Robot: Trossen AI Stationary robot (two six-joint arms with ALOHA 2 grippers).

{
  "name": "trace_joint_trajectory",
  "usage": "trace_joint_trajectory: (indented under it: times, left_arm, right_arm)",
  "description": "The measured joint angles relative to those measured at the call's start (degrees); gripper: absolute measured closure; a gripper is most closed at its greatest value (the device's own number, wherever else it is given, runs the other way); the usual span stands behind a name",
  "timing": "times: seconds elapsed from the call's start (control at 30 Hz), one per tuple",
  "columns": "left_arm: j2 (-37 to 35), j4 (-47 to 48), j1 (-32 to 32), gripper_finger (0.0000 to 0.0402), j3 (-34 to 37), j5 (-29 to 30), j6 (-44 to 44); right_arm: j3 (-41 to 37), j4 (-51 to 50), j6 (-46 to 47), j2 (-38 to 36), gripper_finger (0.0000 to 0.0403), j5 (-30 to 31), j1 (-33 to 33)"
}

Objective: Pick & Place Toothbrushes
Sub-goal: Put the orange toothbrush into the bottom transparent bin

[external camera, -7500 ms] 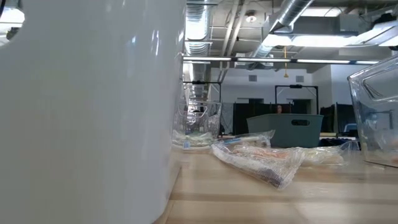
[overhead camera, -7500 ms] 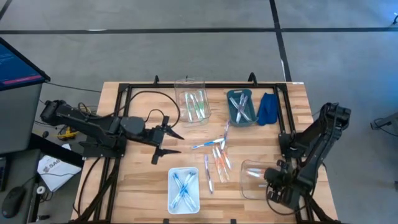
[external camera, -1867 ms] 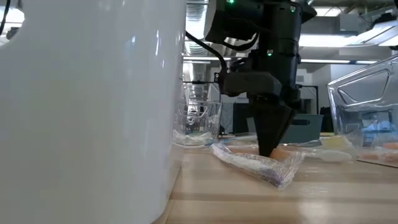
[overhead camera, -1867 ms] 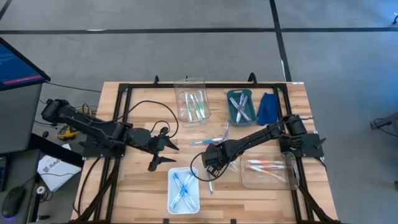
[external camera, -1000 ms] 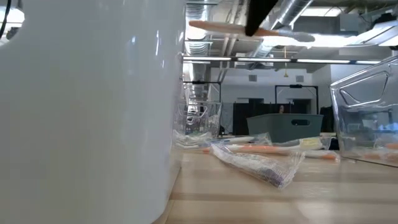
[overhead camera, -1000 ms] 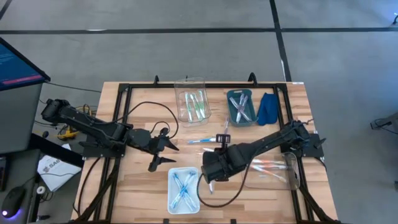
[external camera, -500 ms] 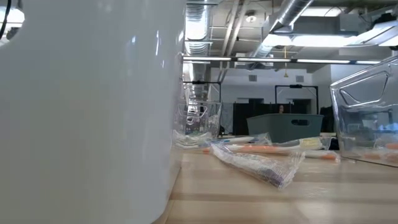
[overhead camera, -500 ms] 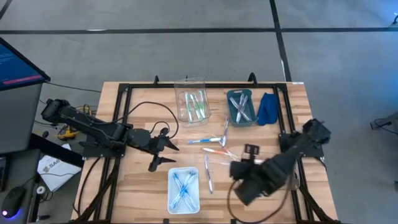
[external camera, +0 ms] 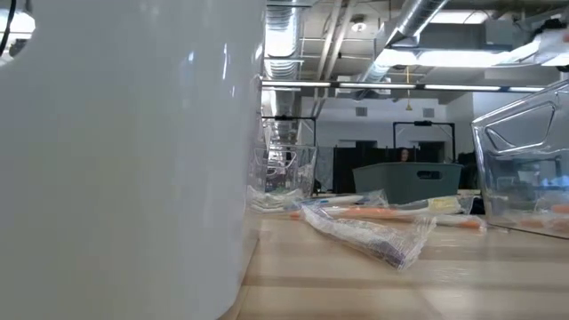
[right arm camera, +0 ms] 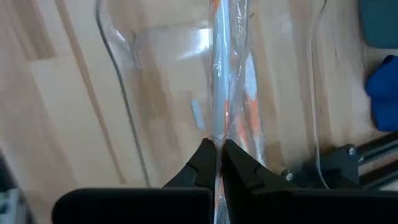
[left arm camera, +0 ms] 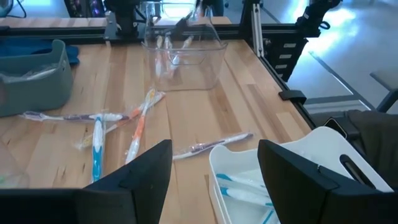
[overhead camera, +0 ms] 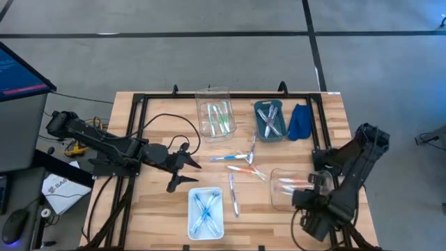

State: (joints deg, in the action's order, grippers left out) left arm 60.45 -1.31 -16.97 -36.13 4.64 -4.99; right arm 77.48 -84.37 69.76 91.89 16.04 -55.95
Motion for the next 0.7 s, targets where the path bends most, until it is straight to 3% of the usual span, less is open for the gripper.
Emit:
trace_joint_trajectory:
  times: [0.33,0.6,0.7]
  left_arm:
    - [0.0,-0.2,0.0,0.0170,0.0,0.0,0.0]
    - [0.0,-0.3,0.0,0.0170,0.0,0.0,0.1]
    - [0.0,-0.4,0.0,0.0170,0.0,0.0,0.2]
  right_arm:
    - [-17.1,16.6,4.2,-8.7,0.0398,3.1,-3.6]
    - [-25.0,24.0,1.7,-10.3,0.0397,-7.2,-2.6]
    - [-26.4,27.7,0.6,-10.3,0.0396,-8.1,-2.6]
